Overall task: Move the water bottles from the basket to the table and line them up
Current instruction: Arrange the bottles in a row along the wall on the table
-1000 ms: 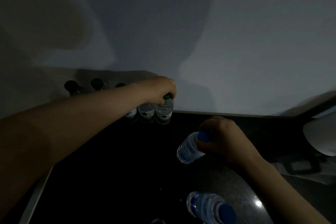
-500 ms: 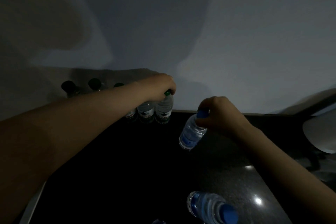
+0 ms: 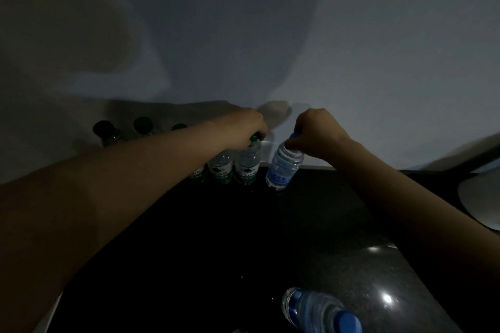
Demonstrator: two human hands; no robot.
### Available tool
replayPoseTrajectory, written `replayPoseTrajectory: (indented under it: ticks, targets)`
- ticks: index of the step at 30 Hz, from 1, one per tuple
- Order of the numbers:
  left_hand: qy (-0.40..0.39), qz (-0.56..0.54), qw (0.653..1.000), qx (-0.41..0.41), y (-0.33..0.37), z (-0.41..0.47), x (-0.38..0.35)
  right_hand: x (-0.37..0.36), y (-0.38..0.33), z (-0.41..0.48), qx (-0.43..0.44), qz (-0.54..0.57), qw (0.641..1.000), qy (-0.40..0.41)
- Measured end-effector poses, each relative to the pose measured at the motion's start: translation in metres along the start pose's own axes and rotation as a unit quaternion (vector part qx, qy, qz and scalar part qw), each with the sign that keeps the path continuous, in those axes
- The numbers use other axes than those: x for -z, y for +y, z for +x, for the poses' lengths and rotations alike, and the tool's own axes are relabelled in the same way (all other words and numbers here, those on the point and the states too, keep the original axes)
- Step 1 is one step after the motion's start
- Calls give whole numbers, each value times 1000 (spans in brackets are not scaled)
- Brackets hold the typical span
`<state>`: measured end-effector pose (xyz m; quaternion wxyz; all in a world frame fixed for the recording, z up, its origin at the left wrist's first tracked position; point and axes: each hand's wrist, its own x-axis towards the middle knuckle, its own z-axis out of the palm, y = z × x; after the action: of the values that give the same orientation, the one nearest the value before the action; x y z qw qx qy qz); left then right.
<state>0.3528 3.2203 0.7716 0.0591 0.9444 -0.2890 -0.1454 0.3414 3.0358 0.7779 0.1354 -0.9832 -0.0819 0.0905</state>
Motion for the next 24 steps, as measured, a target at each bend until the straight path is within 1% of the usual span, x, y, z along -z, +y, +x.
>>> replayPoseTrajectory:
  ticks: [8,16,24]
  targets:
    - [0,-19,1000,12,1,0,0,-1,-5,9,10,-2,1000,9]
    - [-2,-11,1000,11,2,1,0,-7,-7,10,7,9,1000,11]
    - [7,-34,999,21,1,3,-3,-10,-8,10,13,10,1000,15]
